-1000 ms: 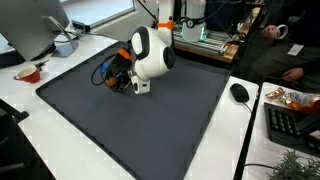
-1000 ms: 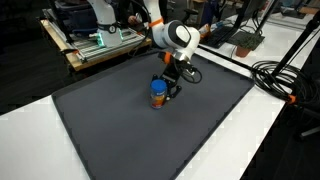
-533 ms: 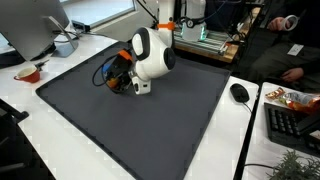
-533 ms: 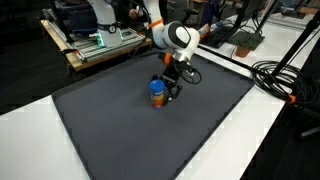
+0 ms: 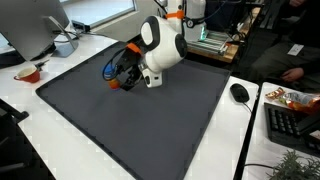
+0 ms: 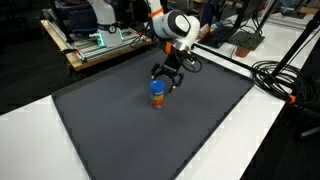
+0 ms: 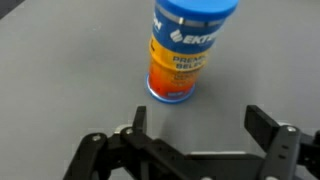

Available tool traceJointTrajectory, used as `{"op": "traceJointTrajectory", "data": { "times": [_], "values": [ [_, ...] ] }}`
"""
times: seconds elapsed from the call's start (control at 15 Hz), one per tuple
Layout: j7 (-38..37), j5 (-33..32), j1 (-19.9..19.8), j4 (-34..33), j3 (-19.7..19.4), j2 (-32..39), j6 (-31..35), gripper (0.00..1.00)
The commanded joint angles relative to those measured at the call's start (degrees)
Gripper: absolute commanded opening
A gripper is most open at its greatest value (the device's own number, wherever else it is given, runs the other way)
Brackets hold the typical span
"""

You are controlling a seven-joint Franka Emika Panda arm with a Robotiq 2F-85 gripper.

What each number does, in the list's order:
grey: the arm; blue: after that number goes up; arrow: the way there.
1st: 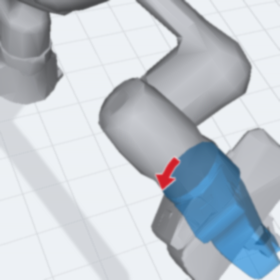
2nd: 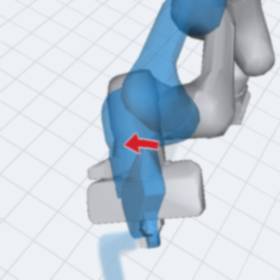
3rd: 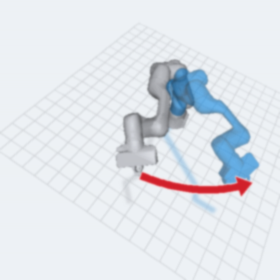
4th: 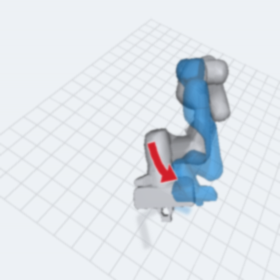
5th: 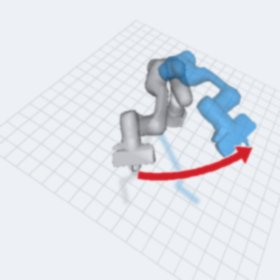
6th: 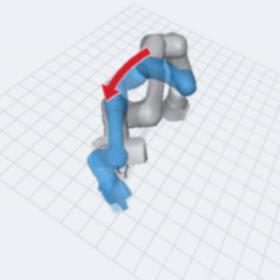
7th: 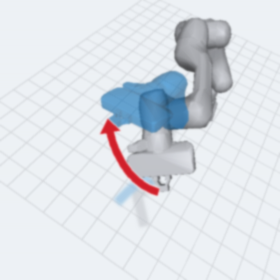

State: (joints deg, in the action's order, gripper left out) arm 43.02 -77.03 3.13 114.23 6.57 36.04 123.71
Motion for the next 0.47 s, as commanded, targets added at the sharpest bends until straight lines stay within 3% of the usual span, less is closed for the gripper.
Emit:
{"op": "traceJointTrajectory", "data": {
  "times": [0.0,0.33,0.4],
  "values": [
    [3.65,0.69,-3.03,12.86,2.30,-12.36,10.40,1.00],
    [10.08,-1.12,-4.48,23.24,1.18,-22.45,28.14,1.00],
    [7.05,0.15,-2.23,18.07,0.52,-17.45,23.05,1.00]
  ]
}}
